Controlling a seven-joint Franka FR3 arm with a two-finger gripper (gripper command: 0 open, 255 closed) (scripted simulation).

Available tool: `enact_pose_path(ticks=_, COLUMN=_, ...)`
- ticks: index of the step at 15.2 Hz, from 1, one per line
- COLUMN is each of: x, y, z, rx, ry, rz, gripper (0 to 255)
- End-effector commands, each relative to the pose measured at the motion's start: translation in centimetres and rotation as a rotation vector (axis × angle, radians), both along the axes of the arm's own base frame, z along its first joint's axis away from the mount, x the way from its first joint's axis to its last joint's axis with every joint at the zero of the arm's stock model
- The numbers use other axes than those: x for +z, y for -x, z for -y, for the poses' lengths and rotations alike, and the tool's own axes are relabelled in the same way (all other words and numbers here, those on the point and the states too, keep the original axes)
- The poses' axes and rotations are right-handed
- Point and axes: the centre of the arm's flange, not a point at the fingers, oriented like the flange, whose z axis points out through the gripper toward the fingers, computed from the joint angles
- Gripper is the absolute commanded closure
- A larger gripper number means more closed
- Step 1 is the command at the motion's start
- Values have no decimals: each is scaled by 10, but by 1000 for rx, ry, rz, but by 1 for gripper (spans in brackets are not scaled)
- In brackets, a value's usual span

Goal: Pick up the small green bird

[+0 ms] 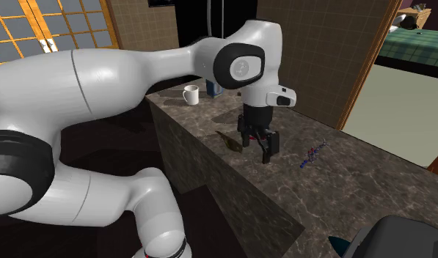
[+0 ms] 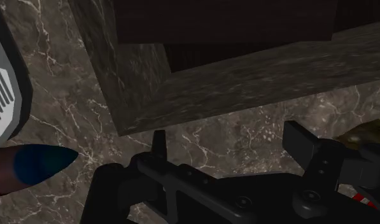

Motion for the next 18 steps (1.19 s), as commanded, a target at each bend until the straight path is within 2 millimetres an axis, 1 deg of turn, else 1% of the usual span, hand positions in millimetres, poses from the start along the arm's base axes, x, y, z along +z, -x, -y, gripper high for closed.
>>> enact_pose_path(ticks=1, x=0, y=0, z=0, rx=0, ry=0, rz=0, gripper=0)
enact_pose_path(ticks=6, x=-31, y=17, z=-53, rx=-221, ry=-13, rz=28, gripper=0)
enact_pose_path(ticks=10, x=-56, y=21, z=-97, rx=-397, ry=-23, rz=51, gripper=0)
enact_pose_path(ticks=14, x=-80, y=17, z=-142, rx=-574, ry=-33, rz=74, gripper=0)
enact_pose_path(ticks=18, x=-104, y=4, z=-185, rx=-750, ry=-43, rz=96, gripper=0)
